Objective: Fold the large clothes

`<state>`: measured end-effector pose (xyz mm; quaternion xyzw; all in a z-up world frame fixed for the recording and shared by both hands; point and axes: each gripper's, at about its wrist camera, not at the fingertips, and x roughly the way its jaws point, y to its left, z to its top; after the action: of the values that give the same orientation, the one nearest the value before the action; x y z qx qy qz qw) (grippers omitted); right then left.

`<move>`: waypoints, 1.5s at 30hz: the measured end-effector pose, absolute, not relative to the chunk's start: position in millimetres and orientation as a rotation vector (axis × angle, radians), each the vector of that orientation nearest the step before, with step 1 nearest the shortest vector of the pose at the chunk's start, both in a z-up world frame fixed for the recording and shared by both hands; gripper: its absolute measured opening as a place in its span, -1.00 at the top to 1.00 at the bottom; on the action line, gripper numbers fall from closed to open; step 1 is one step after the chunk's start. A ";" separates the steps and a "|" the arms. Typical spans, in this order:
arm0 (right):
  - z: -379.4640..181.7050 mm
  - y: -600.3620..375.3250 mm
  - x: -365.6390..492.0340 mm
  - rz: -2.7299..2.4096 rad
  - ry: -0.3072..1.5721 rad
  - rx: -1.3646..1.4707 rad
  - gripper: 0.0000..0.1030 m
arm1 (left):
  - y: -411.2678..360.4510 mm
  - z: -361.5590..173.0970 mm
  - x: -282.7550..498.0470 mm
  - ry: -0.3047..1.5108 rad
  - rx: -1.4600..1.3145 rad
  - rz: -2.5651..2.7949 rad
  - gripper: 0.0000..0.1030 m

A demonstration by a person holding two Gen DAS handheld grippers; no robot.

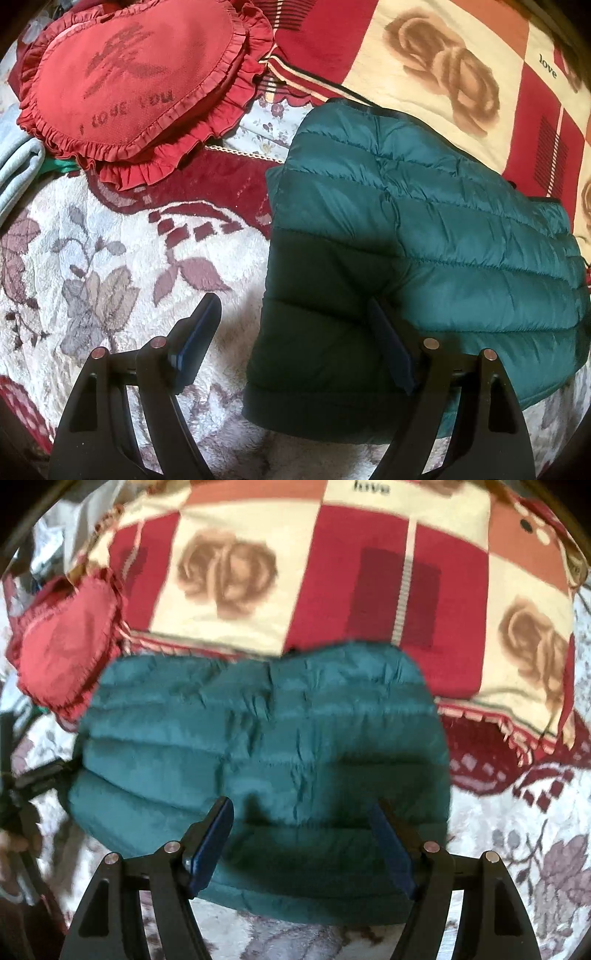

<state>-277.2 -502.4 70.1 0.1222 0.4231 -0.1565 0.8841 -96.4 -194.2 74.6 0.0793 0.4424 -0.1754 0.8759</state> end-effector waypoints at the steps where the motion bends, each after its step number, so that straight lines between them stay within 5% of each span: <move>1: 60.1 -505.3 -274.3 -0.325 0.900 0.276 -0.43 | -194.2 74.3 -96.1 0.926 0.165 -0.368 -0.60; 5: 53.6 -506.5 -269.3 -0.349 0.902 0.260 -0.64 | -195.4 72.4 -94.5 0.935 0.158 -0.364 -0.60; 20: 95.7 -511.1 -308.4 -0.332 0.834 0.259 -0.64 | -184.5 88.7 -99.1 0.942 0.095 -0.401 -0.60; 24: 101.6 -527.1 -314.7 -0.352 0.805 0.298 -0.82 | -176.8 99.8 -92.9 0.964 0.019 -0.499 -0.60; 35: 92.5 -555.6 -320.5 -0.376 0.810 0.415 -0.89 | -165.6 96.5 -78.7 1.008 0.016 -0.499 -0.60; 45: 72.2 -597.0 -313.8 -0.348 0.842 0.544 -0.99 | -143.6 73.5 -39.7 1.204 -0.226 -0.588 -0.60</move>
<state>-313.8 -597.0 72.2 0.2594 0.4015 -0.1660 0.8625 -39.7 -143.6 73.5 -0.1045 0.5567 -0.2721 0.7779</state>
